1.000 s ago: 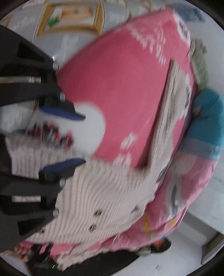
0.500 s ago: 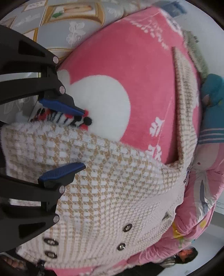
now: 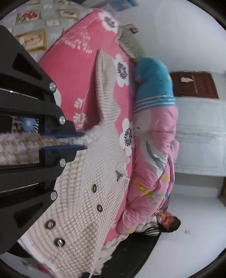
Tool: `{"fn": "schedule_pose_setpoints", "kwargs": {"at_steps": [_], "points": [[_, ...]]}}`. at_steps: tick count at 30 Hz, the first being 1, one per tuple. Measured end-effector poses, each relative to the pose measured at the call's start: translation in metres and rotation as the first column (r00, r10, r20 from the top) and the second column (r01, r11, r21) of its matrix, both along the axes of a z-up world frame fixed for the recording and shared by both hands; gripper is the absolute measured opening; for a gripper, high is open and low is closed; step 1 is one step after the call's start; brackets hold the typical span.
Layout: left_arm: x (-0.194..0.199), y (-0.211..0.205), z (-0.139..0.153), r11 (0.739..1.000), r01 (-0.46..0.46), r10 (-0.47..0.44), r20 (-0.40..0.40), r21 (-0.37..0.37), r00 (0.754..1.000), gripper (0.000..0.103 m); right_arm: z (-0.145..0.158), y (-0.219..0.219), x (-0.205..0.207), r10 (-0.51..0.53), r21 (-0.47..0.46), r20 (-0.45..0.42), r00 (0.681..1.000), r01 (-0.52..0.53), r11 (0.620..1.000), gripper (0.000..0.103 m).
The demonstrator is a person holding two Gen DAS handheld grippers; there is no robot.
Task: Fold large clothes
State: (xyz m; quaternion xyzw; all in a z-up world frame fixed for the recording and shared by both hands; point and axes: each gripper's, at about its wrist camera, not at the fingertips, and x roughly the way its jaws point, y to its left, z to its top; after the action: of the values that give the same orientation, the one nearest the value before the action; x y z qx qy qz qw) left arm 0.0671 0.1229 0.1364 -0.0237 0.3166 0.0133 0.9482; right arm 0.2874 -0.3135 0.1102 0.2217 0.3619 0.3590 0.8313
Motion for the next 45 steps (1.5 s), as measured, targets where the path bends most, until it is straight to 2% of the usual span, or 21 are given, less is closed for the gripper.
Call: {"fn": "schedule_pose_setpoints", "kwargs": {"at_steps": [3,5,7,8,11,12,13,15,18,21,23,26,27,31,33,35,36,39,42,44,45], "points": [[-0.021,0.008,-0.029,1.0,-0.022,0.022,-0.091,0.0,0.996,0.008,-0.028,0.004,-0.024,-0.025,-0.09,-0.018,1.0,0.024,0.996,0.004],[-0.021,0.014,-0.068,0.999,-0.043,0.036,-0.188,-0.031,0.982,0.009,-0.078,0.009,-0.025,-0.049,-0.13,-0.137,0.989,0.031,0.991,0.01],[-0.013,0.023,-0.119,0.993,-0.065,0.03,-0.316,-0.102,0.948,0.013,-0.13,0.013,-0.016,-0.079,-0.171,-0.286,0.955,0.03,0.985,0.016],[-0.01,0.026,-0.142,0.989,-0.076,0.025,-0.367,-0.126,0.93,0.014,-0.161,0.013,-0.01,-0.104,-0.206,-0.379,0.92,0.026,0.978,0.02],[-0.011,0.042,-0.174,0.982,-0.175,0.119,-0.472,-0.076,0.873,0.018,-0.196,-0.002,0.002,-0.185,-0.255,-0.518,0.835,0.055,0.965,0.028],[-0.013,0.051,-0.172,0.977,-0.196,0.133,-0.468,-0.088,0.874,0.028,-0.187,-0.008,0.003,-0.188,-0.242,-0.502,0.844,0.072,0.968,0.031],[-0.015,0.063,-0.162,0.969,-0.21,0.135,-0.435,-0.13,0.89,0.036,-0.172,-0.014,0.003,-0.203,-0.248,-0.459,0.865,0.094,0.964,0.044],[-0.014,0.086,-0.135,0.957,-0.242,0.175,-0.341,-0.163,0.924,0.068,-0.134,-0.022,0.007,-0.246,-0.288,-0.316,0.916,0.155,0.945,0.073],[0.002,0.106,-0.102,0.952,-0.269,0.23,-0.242,-0.144,0.943,0.081,-0.091,-0.014,0.028,-0.252,-0.321,-0.157,0.955,0.192,0.927,0.081],[0.046,0.142,-0.078,0.928,-0.314,0.288,-0.148,-0.202,0.946,0.098,-0.073,0.008,0.062,-0.253,-0.326,-0.063,0.966,0.219,0.92,0.091],[0.08,0.165,-0.079,0.904,-0.35,0.326,-0.131,-0.246,0.936,0.098,-0.073,0.038,0.087,-0.234,-0.322,-0.01,0.972,0.219,0.921,0.095],[0.135,0.214,-0.1,0.845,-0.439,0.399,-0.186,-0.306,0.898,0.098,-0.097,0.094,0.138,-0.195,-0.358,0.021,0.981,0.189,0.915,0.095],[0.158,0.236,-0.116,0.804,-0.509,0.457,-0.227,-0.308,0.86,0.098,-0.107,0.11,0.151,-0.172,-0.371,0.012,0.985,0.164,0.914,0.095],[0.215,0.29,-0.16,0.723,-0.645,0.577,-0.297,-0.249,0.761,0.096,-0.149,0.151,0.185,-0.136,-0.411,-0.082,0.987,0.091,0.907,0.095],[0.234,0.313,-0.173,0.679,-0.701,0.628,-0.321,-0.217,0.708,0.083,-0.163,0.158,0.192,-0.142,-0.438,-0.111,0.984,0.08,0.895,0.096],[0.244,0.337,-0.186,0.604,-0.762,0.684,-0.338,-0.235,0.647,0.068,-0.164,0.159,0.193,-0.131,-0.447,-0.088,0.987,0.078,0.891,0.096],[0.246,0.342,-0.188,0.589,-0.772,0.697,-0.334,-0.238,0.634,0.057,-0.162,0.162,0.196,-0.126,-0.447,-0.085,0.988,0.075,0.891,0.096],[0.258,0.345,-0.18,0.61,-0.773,0.721,-0.282,-0.173,0.633,0.021,-0.162,0.163,0.199,-0.12,-0.442,-0.093,0.988,0.067,0.894,0.096],[0.26,0.326,-0.142,0.694,-0.717,0.705,-0.136,-0.068,0.696,0.012,-0.159,0.166,0.206,-0.122,-0.459,-0.095,0.988,0.066,0.886,0.096],[0.244,0.312,-0.1,0.735,-0.676,0.677,-0.002,-0.052,0.736,0.011,-0.16,0.172,0.21,-0.123,-0.481,-0.091,0.988,0.065,0.875,0.096],[0.234,0.306,-0.082,0.743,-0.668,0.669,0.055,-0.035,0.741,0.011,-0.161,0.178,0.214,-0.123,-0.492,-0.088,0.989,0.064,0.868,0.096]]}}
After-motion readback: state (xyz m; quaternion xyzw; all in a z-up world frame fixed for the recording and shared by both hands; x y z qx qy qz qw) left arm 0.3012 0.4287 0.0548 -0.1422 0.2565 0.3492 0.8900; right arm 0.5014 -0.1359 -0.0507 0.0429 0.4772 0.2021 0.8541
